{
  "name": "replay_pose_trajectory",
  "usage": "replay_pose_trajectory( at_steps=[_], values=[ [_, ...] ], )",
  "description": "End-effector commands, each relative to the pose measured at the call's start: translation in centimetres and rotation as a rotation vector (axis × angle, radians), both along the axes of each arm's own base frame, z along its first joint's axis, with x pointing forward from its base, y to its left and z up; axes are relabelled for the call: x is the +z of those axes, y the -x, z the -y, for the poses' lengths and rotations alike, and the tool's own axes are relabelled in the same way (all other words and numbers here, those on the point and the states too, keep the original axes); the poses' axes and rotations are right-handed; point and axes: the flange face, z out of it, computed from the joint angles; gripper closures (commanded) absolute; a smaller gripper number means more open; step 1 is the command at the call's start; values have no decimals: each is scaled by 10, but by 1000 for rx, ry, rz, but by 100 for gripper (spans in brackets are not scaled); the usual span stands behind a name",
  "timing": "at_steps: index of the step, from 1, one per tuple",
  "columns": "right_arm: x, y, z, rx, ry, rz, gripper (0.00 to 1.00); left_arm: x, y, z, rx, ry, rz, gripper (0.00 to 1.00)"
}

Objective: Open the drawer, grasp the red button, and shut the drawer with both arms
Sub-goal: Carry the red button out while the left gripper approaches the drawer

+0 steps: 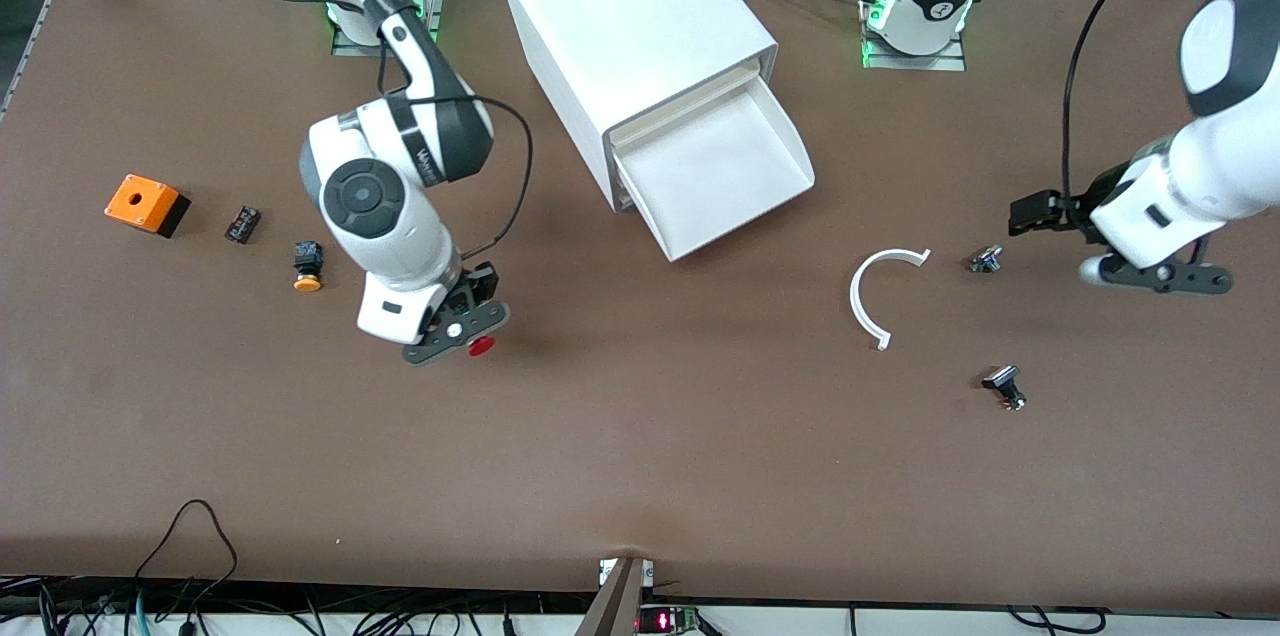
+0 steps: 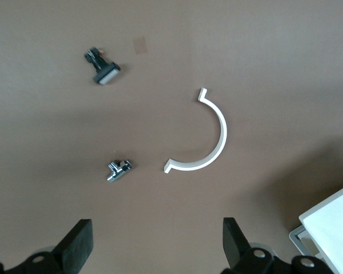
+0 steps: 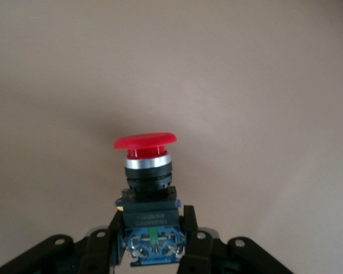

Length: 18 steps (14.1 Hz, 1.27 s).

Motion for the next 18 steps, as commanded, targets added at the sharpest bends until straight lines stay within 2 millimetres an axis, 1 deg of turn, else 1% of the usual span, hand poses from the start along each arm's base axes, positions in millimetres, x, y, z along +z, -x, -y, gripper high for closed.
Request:
replay_pose_trajectory(
  at_steps=[1, 3, 4, 5, 6, 7, 8, 9, 10, 11, 12, 13, 14, 15, 18],
  values=[
    [-14, 7, 46, -116, -17, -11, 71, -6, -1, -1, 9, 1, -18, 0],
    [-36, 7, 75, -153, -1, -52, 71, -4, -1, 2, 40, 18, -15, 0],
    [-51, 10, 93, -181, 4, -73, 71, -4, -2, 9, 86, 27, -17, 0],
    [-62, 12, 106, -198, 3, -73, 71, -7, 0, 23, 135, 23, -28, 0],
    [-75, 18, 115, -211, 4, -86, 71, -9, 0, 38, 183, 11, -34, 0],
    [-85, 25, 121, -221, 9, -103, 71, -13, 1, 57, 226, -1, -33, 0],
    [-95, 33, 128, -235, 15, -124, 71, -18, 3, 71, 263, -8, -35, 0],
    [-101, 40, 139, -267, 17, -132, 71, -26, 6, 84, 302, -14, -40, 0],
    [-105, 48, 149, -289, 15, -130, 71, -34, 10, 103, 347, -17, -29, 0],
    [-112, 54, 154, -295, 13, -129, 71, -43, 13, 117, 383, -18, -21, 0],
    [-119, 58, 161, -307, 12, -129, 71, -54, 18, 136, 414, -18, -7, 0],
    [-126, 63, 171, -338, 10, -128, 71, -71, 24, 149, 451, -24, 1, 0],
    [-130, 68, 176, -347, 11, -130, 71, -85, 28, 155, 477, -21, 12, 0],
    [-130, 72, 183, -358, 11, -133, 71, -95, 32, 163, 485, -7, 32, 0],
    [-130, 85, 199, -381, 16, -150, 71, -143, 49, 181, 536, 28, 80, 0]
  ],
)
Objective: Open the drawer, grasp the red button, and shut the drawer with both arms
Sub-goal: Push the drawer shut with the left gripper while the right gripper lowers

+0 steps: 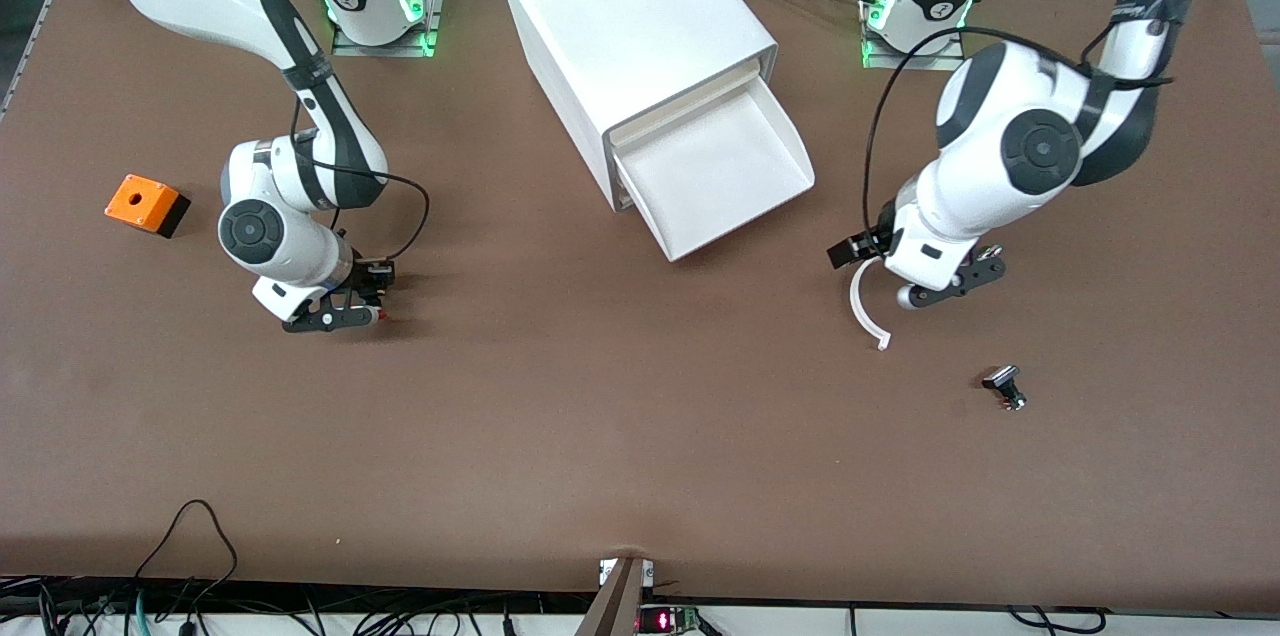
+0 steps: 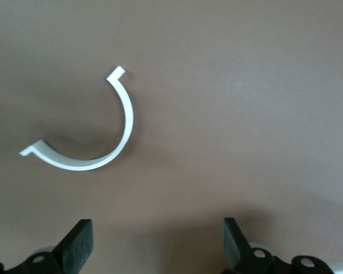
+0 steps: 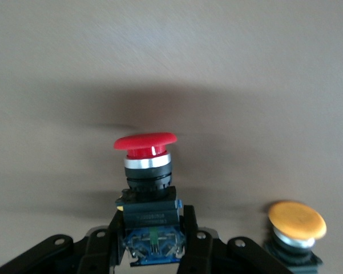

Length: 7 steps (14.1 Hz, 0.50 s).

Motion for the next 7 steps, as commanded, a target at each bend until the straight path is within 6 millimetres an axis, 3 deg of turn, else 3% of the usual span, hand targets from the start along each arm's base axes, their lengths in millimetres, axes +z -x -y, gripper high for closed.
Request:
replay_pose_trajectory(
  at_steps=[1, 4, 7],
  values=[
    [8, 20, 16, -46, -13, -1, 70, -36, 22, 18, 65, 20, 36, 0],
    [-10, 38, 21, -50, -17, 5, 70, -59, 47, 40, 79, 19, 21, 0],
    [-22, 48, 25, -51, -21, 20, 69, -68, 67, 56, 91, 40, -28, 0]
  ],
)
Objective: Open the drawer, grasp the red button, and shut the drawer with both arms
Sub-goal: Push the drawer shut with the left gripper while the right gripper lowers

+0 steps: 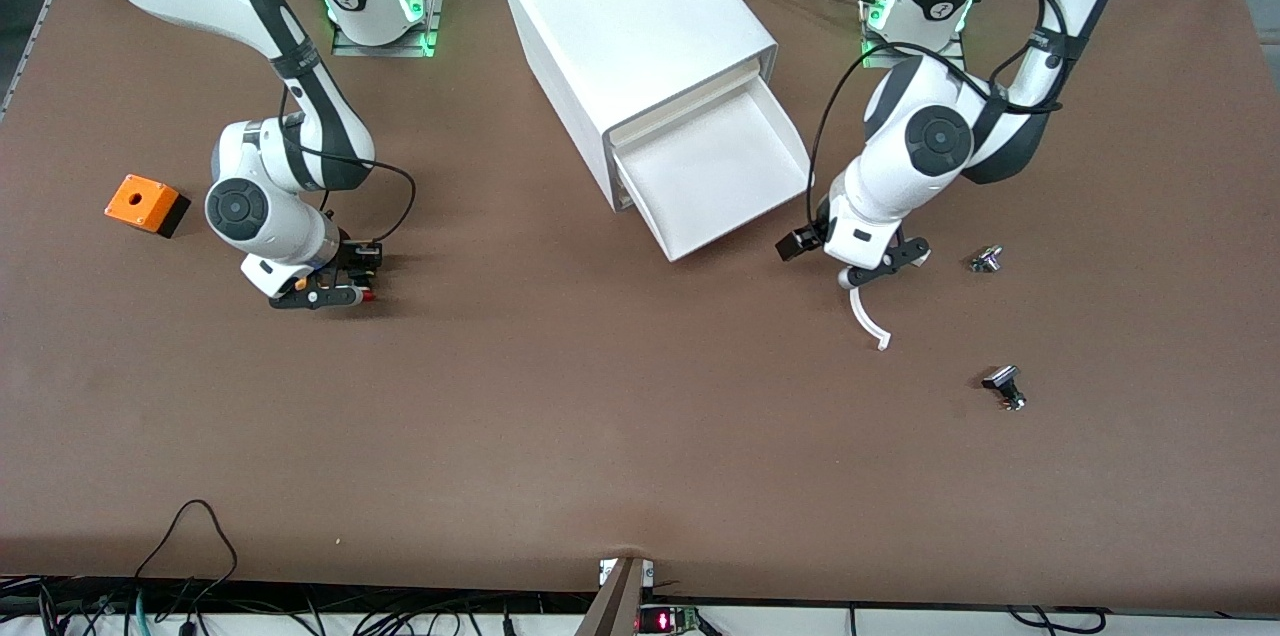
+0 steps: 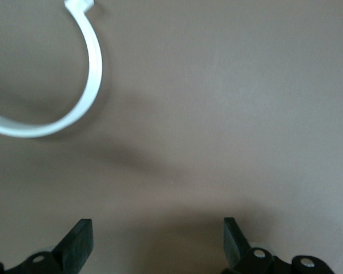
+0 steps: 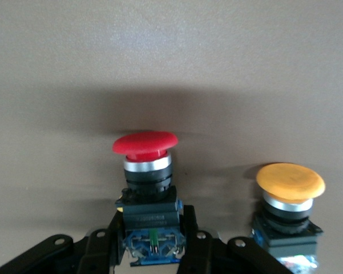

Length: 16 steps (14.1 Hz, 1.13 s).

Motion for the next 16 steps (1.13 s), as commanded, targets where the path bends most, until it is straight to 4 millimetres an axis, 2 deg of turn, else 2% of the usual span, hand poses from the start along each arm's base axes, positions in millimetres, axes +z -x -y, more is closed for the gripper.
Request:
replay_pose_trajectory(
  at_steps=[1, 2, 3, 4, 5, 7, 9, 14, 16],
  values=[
    [-3, 13, 5, -26, -12, 0, 69, -1, 22, 13, 5, 19, -31, 0],
    [-1, 12, 5, -28, -13, 5, 61, -1, 37, 24, -21, 14, -40, 0],
    [2, 10, 6, -35, -14, 11, 34, -4, 52, 34, -46, 6, -49, 0],
    [8, 5, 6, -48, -14, 24, 16, -5, 64, 44, -64, 9, -60, 0],
    [21, -2, 5, -65, -16, 52, 0, -8, 78, 57, -69, 30, -89, 0],
    [45, -16, 3, -93, -13, 64, 0, -10, 99, 73, -49, 71, -140, 0],
    [69, -31, 2, -111, -5, 49, 0, -8, 111, 77, -73, 57, -181, 0],
    [134, -62, 1, -122, 2, 48, 0, -3, 147, 110, -167, 57, -235, 0],
    [176, -78, 0, -141, -5, 31, 0, -4, 154, 114, -189, 51, -249, 0]
  ],
)
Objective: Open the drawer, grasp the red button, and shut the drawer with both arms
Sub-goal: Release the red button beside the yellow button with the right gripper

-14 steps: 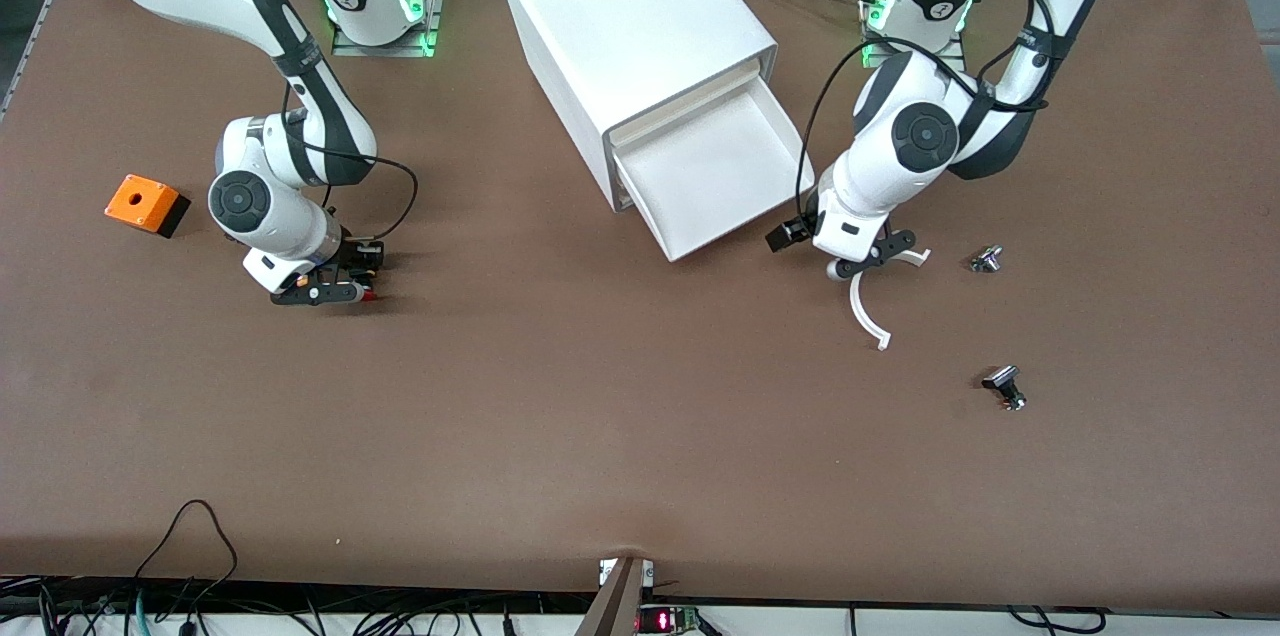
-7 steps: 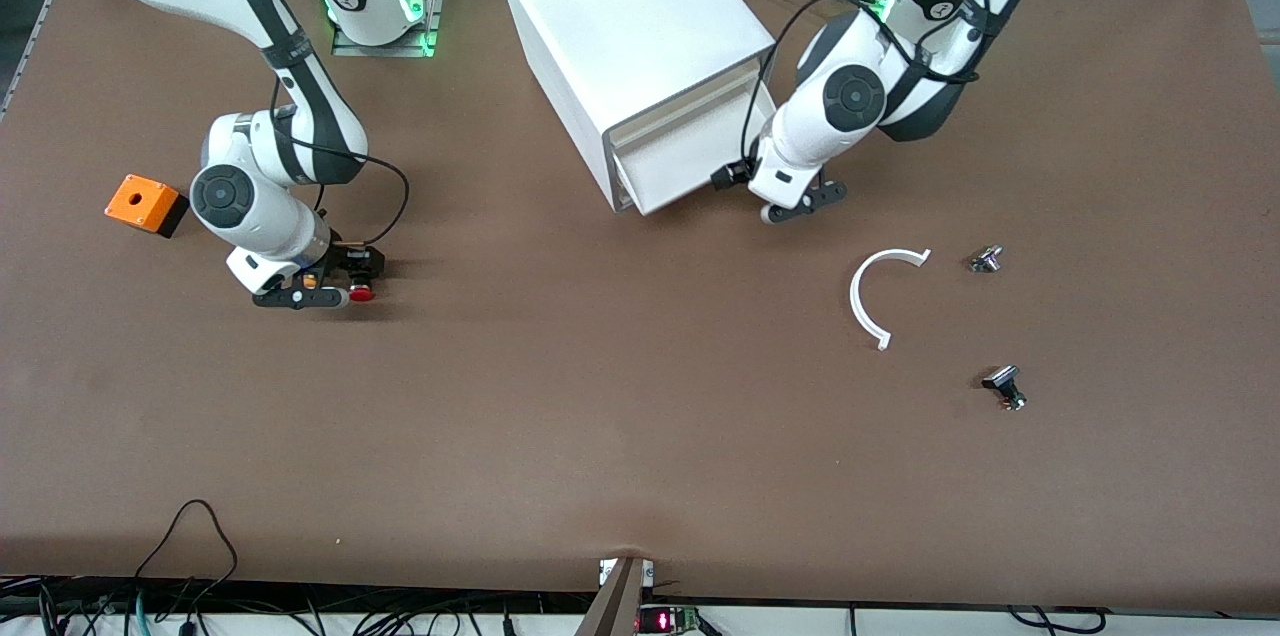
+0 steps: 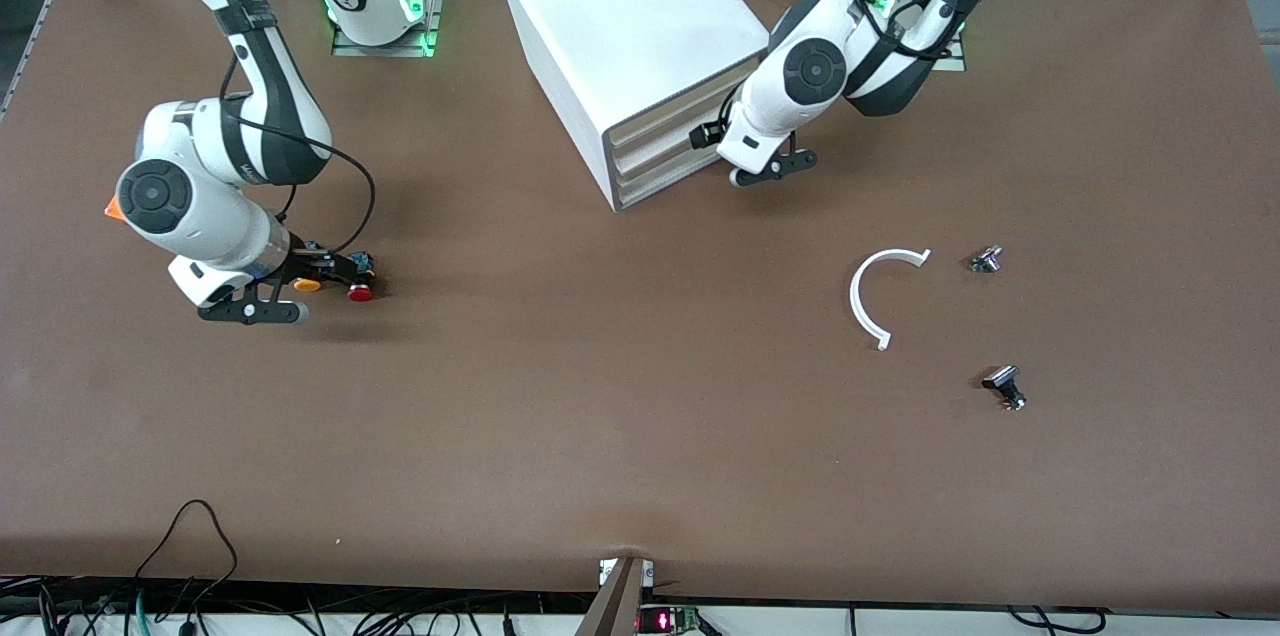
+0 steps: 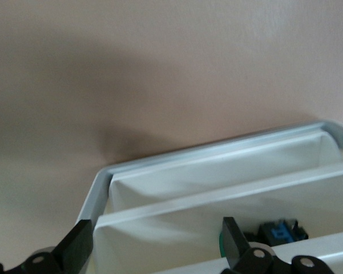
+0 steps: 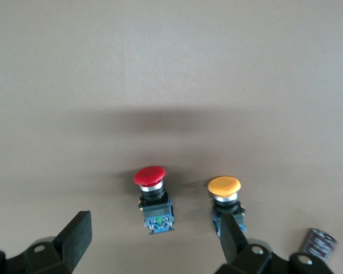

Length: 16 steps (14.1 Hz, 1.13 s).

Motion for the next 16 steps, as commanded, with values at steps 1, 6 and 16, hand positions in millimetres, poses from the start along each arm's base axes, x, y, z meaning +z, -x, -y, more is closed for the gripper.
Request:
replay_pose_trajectory(
  at_steps=[1, 6, 16],
  values=[
    [56, -20, -3, -58, -47, -21, 0, 5, 13, 0, -17, -6, -16, 0],
    [115, -32, 14, -75, -78, 28, 0, 14, -9, -13, 27, 7, 19, 0],
    [258, -1, 85, -199, -61, 34, 0, 147, -177, -197, 103, 101, 350, 0]
  ],
)
